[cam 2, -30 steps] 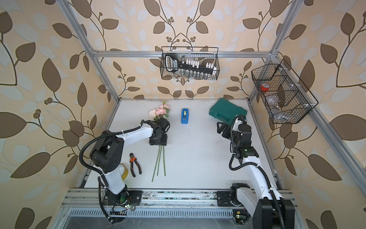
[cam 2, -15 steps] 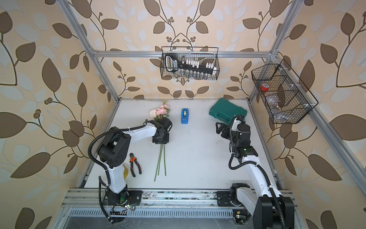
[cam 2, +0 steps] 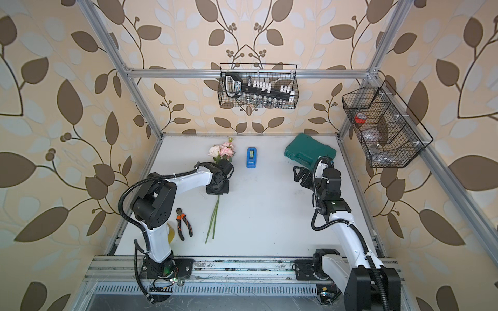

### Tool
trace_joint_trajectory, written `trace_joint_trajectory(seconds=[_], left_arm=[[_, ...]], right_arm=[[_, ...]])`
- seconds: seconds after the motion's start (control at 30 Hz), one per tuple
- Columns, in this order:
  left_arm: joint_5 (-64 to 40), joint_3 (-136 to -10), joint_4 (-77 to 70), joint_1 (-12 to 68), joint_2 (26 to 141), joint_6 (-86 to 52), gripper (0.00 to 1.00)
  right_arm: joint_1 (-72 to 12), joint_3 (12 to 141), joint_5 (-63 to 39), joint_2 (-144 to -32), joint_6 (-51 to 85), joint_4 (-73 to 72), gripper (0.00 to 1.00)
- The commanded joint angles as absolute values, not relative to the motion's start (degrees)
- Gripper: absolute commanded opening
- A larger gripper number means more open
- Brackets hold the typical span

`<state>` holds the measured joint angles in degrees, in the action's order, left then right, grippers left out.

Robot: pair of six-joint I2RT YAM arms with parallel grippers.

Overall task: Wrap bouquets with tape
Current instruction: Pick up the unwrapped bouquet from the center of the board, then place the unwrapped bouquet at the center of the board.

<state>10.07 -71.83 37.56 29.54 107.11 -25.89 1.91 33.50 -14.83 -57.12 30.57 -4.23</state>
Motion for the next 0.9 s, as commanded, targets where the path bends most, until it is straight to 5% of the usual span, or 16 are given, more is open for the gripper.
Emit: trace_joint_trajectory(seconds=[0.0,0.3,0.6,0.87], left_arm=[[14.22,-75.49,43.3,28.98,99.67,-22.26,0.0],[17.27,-76.46,51.31,29.08,83.74,-1.93,0.0],[0.22,-63.95,48.14,29.78,65.18,35.77,0.0],[-13.21,-66.51,43.19,30.18,76.16,54.88,0.0]], right_arm=[[1.59,32.87,-15.05,-55.2,29.58,-4.84,0.99],[1.6,32.96,-16.08,-53.98,30.15,-5.27,0.98],[1.59,35.07,-16.17,-47.35,31.01,-1.74,0.98],[1.65,43.36,-14.39,-41.39,32.19,10.37,0.98]])
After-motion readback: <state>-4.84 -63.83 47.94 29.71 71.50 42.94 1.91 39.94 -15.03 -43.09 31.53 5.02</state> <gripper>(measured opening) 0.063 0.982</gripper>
